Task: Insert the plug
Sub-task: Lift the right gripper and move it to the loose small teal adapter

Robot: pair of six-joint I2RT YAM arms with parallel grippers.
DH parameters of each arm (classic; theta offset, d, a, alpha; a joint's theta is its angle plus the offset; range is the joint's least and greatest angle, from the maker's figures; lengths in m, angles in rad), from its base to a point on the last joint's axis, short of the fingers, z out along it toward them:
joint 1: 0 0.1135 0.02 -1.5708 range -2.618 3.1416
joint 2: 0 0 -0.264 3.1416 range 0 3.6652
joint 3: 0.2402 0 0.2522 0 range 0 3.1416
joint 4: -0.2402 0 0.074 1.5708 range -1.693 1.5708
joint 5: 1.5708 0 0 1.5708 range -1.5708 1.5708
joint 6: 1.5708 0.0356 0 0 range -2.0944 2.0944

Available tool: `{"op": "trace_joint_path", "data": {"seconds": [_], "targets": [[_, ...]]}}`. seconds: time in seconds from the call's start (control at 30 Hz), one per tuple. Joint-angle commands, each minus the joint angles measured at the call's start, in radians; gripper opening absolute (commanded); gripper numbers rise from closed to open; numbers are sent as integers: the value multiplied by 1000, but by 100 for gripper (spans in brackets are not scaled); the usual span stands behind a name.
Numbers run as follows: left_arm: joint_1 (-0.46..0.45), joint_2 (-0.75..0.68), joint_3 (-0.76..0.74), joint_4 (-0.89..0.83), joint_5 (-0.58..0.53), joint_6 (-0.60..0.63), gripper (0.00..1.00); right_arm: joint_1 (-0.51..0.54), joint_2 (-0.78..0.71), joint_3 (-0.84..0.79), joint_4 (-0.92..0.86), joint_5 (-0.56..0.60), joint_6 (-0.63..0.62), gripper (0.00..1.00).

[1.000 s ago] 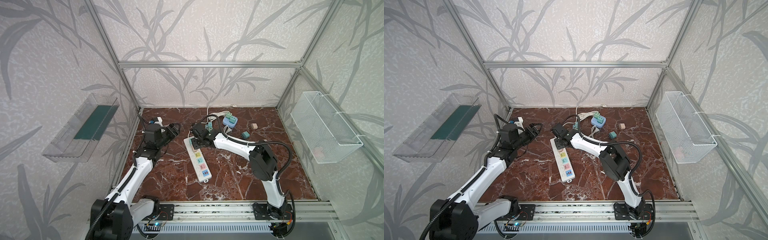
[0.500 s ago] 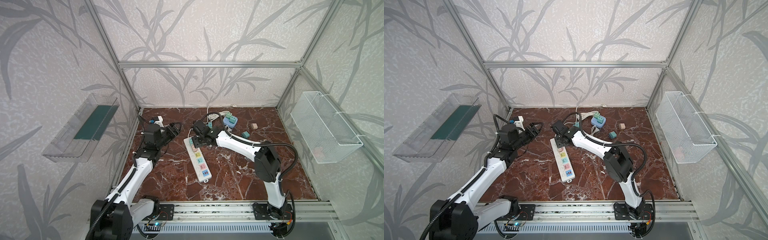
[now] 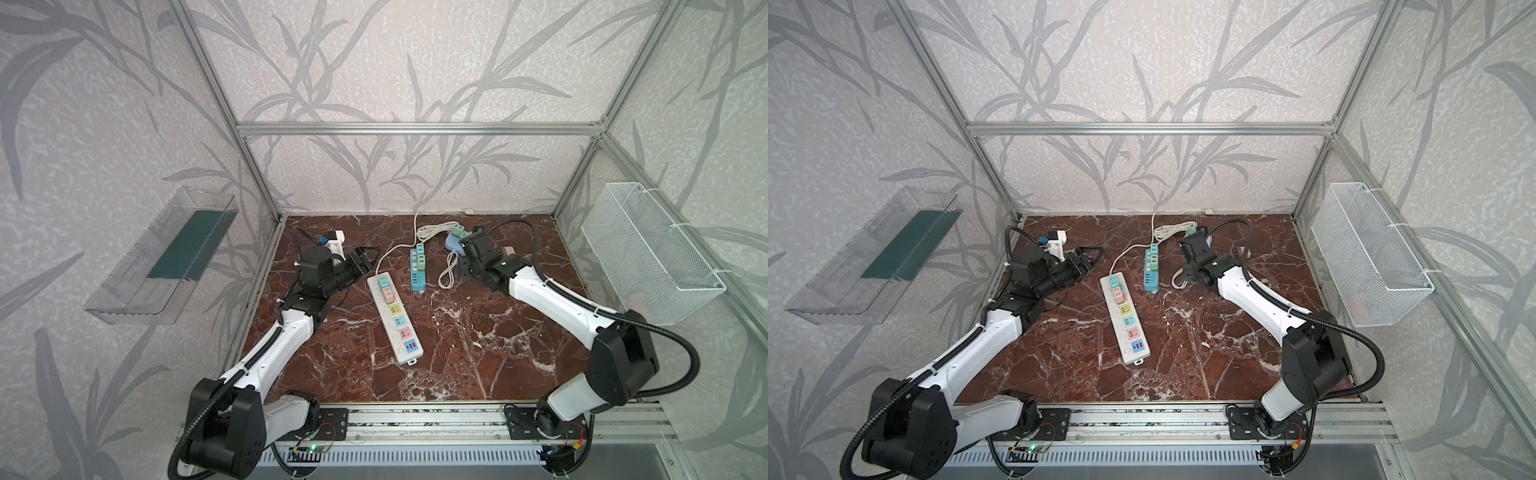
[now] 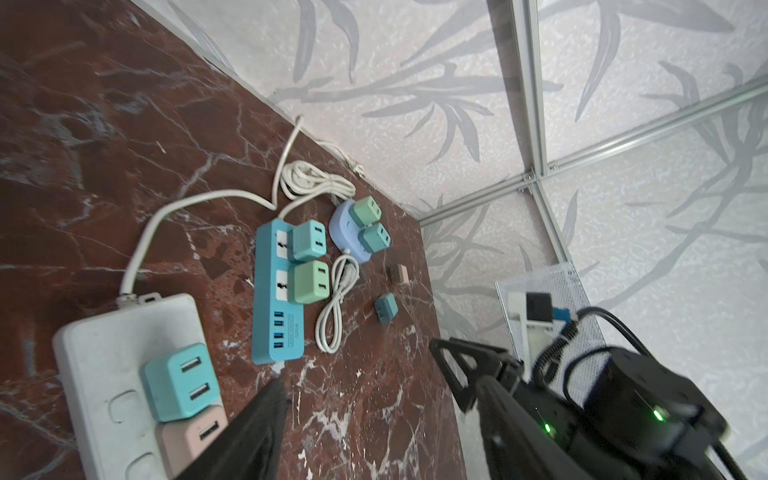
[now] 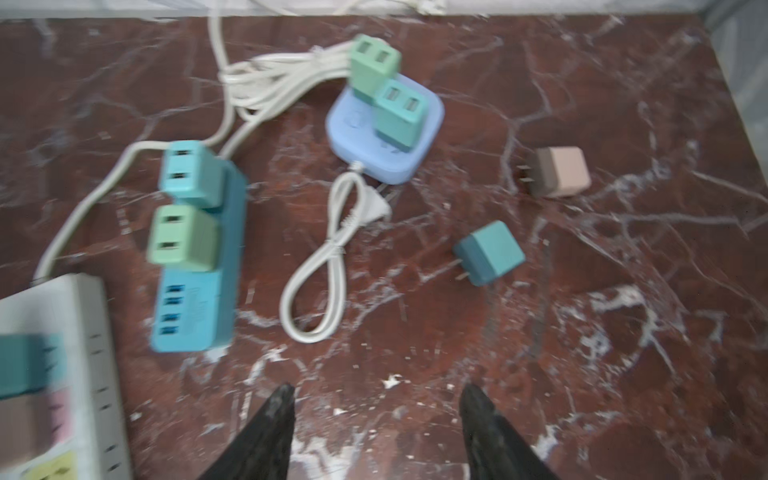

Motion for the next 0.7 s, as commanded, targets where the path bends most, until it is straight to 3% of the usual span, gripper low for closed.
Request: {"op": "trace_joint_path", "data": {"seconds": [0.0, 0.07, 0.23, 0.47, 0.67], "targets": [[-61, 19, 19, 38, 57, 37, 73, -127, -12, -50, 62, -53, 67, 66], [-99, 42, 31, 39, 82, 46, 73, -197, 28, -49, 81, -78, 101, 69], [-138, 71, 34, 36, 82, 59, 72, -259, 177, 53, 82, -72, 152, 82], [-138, 68, 37, 3, 48, 98, 72, -296, 445, 337, -54, -101, 214, 83], [-137, 74, 46, -16, 43, 109, 72, -298, 532, 386, -58, -94, 271, 84]]}}
